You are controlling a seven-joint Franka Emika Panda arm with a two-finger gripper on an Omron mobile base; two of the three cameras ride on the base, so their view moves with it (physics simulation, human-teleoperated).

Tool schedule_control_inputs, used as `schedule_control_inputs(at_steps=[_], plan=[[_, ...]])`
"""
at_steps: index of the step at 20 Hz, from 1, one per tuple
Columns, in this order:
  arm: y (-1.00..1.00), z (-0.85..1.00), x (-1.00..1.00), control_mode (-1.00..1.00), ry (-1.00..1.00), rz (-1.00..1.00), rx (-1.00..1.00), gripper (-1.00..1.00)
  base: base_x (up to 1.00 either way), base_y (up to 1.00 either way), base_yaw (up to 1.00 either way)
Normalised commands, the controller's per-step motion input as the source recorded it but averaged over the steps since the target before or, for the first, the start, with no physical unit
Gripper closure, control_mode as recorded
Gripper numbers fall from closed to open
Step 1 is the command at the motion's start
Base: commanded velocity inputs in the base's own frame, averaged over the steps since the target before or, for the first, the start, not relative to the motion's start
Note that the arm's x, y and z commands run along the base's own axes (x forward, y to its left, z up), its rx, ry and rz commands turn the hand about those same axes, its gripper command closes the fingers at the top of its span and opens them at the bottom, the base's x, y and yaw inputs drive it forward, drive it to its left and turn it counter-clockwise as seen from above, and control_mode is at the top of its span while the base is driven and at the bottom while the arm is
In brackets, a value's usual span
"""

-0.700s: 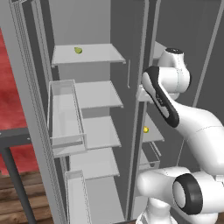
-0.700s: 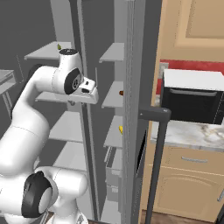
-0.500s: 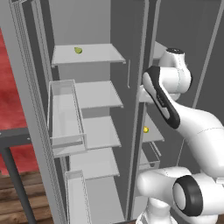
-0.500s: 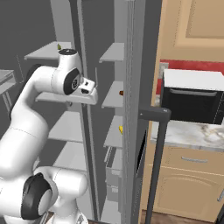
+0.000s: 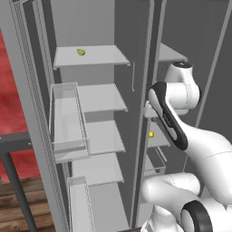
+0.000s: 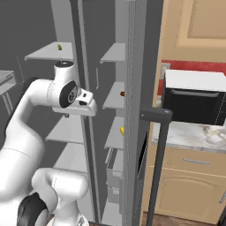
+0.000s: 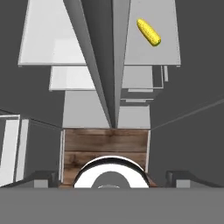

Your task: Pick up the frozen chicken drumstick from the freezer, place it on any shelf in the fridge, and close the fridge and freezer doors when done.

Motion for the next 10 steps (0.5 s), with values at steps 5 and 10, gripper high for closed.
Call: schedule_control_inputs(at_steps=[5,10], plan=[[0.0,-0.28,-0.13,-1.0,-0.13,0.0,-0.08,-1.0,0.0,0.0,0.0],[0.0,-0.08,-0.02,-1.0,-0.07,0.0,-0.03,-1.0,0.0,0.0,0.0]])
